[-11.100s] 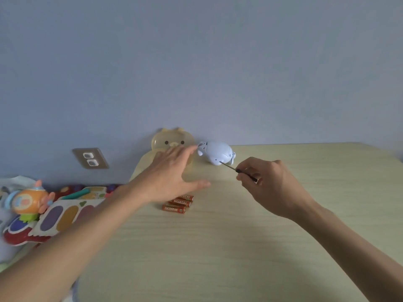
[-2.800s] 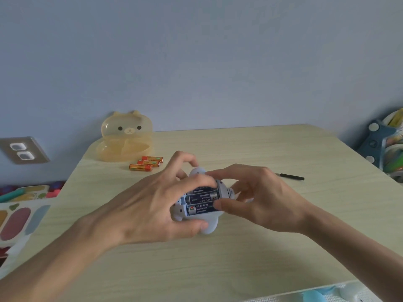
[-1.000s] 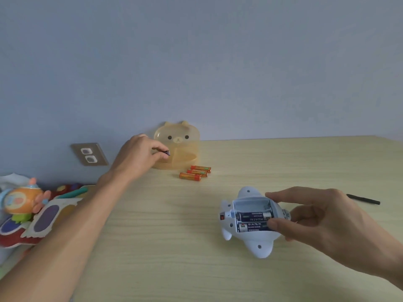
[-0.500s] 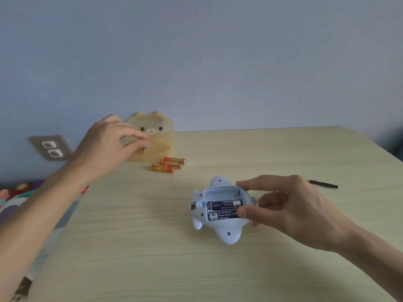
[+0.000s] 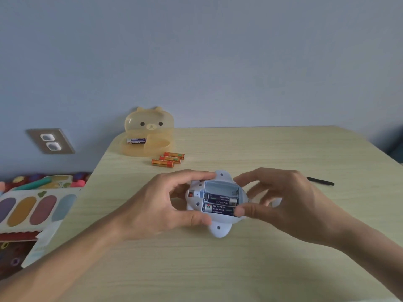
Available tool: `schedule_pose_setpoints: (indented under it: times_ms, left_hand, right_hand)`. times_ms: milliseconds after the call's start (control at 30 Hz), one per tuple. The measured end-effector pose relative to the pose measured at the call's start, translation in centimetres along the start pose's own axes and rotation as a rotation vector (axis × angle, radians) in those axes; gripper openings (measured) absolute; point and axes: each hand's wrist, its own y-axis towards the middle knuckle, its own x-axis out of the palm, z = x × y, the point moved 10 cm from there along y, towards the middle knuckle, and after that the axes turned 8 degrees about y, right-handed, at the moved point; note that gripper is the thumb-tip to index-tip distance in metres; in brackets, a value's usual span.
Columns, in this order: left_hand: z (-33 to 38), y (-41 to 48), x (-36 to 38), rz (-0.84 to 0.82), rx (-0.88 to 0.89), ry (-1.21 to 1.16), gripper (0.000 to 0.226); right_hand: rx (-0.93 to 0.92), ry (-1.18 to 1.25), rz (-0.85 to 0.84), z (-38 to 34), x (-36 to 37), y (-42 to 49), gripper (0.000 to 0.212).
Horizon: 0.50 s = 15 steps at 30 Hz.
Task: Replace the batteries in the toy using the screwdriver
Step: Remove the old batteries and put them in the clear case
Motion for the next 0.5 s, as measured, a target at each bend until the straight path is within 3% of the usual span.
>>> schedule_pose_setpoints:
  times_ms: [67,167,500]
  left_hand:
    - [0.2,-0.1,-0.1,0.011,-0.002,-0.028,0.071]
    - [0.3,0.0,-0.1,0.005,0.003,-0.045,0.071]
    - [0.9,0.1,0.1,-0.036,0.044,-0.092,0.066]
  right_hand:
    - [-0.140,-0.199,-0.038,-1.6,0.2,0.0,0.055]
    - [-0.277,-0.415,-0.224,-3.0,2.5,0.0,0.056]
    - [-0.373,-0.639,-0.339,-4.0,4.6,0.9,0.058]
